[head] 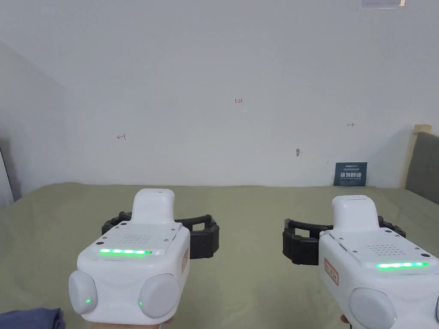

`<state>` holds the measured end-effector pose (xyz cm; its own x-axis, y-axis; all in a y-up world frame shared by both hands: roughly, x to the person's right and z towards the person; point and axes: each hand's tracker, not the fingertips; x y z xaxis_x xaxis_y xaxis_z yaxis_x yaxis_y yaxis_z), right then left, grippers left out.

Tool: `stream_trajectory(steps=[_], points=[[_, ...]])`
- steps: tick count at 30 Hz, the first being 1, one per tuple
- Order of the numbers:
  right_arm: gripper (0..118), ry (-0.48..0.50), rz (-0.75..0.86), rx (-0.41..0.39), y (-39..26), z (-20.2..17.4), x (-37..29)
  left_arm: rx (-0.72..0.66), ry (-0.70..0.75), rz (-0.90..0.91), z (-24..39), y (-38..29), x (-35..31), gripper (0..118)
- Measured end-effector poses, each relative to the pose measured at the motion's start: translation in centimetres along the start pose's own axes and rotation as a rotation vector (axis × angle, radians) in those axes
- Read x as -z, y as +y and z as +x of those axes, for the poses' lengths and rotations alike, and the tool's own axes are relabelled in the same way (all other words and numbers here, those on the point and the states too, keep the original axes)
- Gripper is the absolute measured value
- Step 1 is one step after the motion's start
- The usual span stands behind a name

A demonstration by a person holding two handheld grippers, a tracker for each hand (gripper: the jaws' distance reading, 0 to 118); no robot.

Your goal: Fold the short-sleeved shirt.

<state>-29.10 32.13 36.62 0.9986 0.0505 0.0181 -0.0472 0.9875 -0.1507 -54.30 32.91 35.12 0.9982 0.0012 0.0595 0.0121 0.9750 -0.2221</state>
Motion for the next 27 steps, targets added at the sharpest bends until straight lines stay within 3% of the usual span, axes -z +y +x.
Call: stream_trajectory(steps=[27], points=[[118,-0.062,0.055,-0.064,-0.81,0.53,0.77,0.002,0.014,-0.01,0.05,-0.16,0.11,118]])
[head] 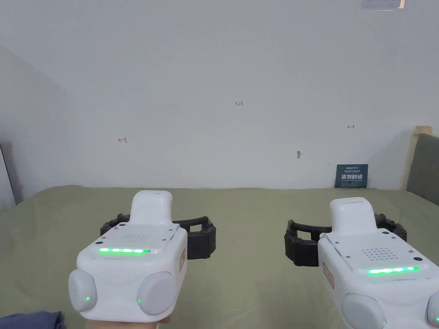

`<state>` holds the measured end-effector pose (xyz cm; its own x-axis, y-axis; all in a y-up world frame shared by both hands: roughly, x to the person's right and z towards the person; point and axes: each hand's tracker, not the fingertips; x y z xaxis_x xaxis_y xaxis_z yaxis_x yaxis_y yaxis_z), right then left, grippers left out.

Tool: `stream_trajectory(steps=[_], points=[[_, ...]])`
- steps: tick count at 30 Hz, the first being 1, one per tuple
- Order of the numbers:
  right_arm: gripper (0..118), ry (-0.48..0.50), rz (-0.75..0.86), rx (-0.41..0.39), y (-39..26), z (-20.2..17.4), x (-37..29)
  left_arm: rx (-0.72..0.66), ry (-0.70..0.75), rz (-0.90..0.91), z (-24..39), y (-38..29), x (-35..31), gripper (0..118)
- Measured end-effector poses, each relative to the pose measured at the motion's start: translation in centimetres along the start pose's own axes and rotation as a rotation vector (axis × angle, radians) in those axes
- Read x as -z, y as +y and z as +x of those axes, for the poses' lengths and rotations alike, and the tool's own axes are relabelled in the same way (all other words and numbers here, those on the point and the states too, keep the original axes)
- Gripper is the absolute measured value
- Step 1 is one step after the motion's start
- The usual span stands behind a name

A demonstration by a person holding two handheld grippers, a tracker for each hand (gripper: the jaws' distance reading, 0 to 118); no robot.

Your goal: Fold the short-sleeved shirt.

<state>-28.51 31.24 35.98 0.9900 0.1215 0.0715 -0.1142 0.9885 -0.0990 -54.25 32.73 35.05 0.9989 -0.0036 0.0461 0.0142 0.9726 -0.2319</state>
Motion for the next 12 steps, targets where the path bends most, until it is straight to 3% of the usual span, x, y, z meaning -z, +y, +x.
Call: stream_trajectory(steps=[3,6,8,12], points=[[118,-0.008,0.014,0.031,0.1,0.3,0.0,-0.006,-0.005,-0.001,0.0,0.0,0.0,118],[118,0.004,0.018,0.117,0.6,1.0,-0.2,-0.002,-0.007,-0.005,0.1,-0.1,0.0,118],[118,0.03,-0.067,0.18,1.0,1.6,0.2,-0.004,-0.005,-0.008,0.2,-0.1,-0.1,118],[118,0.041,-0.098,0.18,0.8,2.1,0.5,-0.011,-0.009,-0.01,0.2,0.0,-0.2,118]])
